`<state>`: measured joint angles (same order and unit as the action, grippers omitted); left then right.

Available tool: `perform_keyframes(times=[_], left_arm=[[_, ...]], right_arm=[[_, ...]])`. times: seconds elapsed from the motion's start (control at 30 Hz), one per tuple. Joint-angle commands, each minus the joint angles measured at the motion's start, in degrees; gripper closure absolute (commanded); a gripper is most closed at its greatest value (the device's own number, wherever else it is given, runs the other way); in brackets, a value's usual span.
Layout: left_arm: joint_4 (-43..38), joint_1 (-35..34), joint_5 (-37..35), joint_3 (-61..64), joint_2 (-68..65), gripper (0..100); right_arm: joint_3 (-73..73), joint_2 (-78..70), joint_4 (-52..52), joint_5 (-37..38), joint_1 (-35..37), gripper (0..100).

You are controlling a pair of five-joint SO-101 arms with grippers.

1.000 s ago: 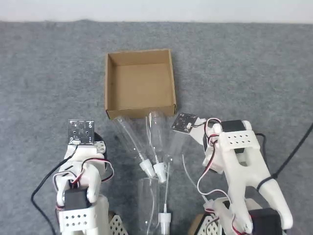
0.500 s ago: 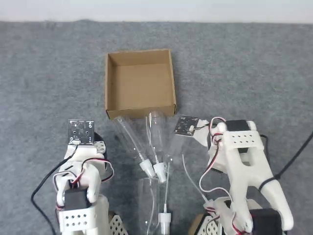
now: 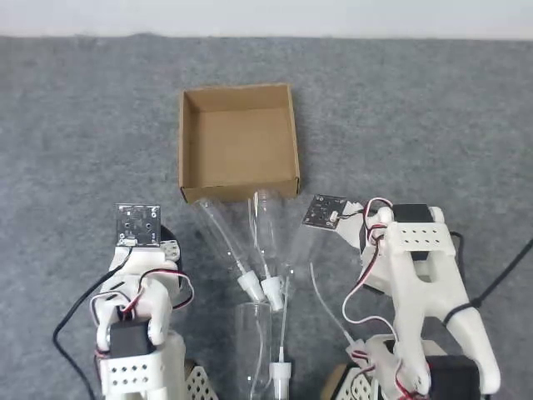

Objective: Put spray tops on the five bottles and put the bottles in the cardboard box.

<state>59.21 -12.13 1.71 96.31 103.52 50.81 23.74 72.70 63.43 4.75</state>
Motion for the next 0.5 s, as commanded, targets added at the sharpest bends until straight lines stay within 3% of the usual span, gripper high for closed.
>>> perform_keyframes(times=[0.0, 0.47], left_arm=[[-1.85, -0.18, 0.53, -0.57, 0.97, 98], [-1.85, -0.18, 0.53, -0.57, 0.97, 98]], right_arm=[[-1.49, 2.86, 0.13, 0.79, 0.4, 70.9], [2.46, 3.21, -4.0, 0.7, 0.31, 71.0]])
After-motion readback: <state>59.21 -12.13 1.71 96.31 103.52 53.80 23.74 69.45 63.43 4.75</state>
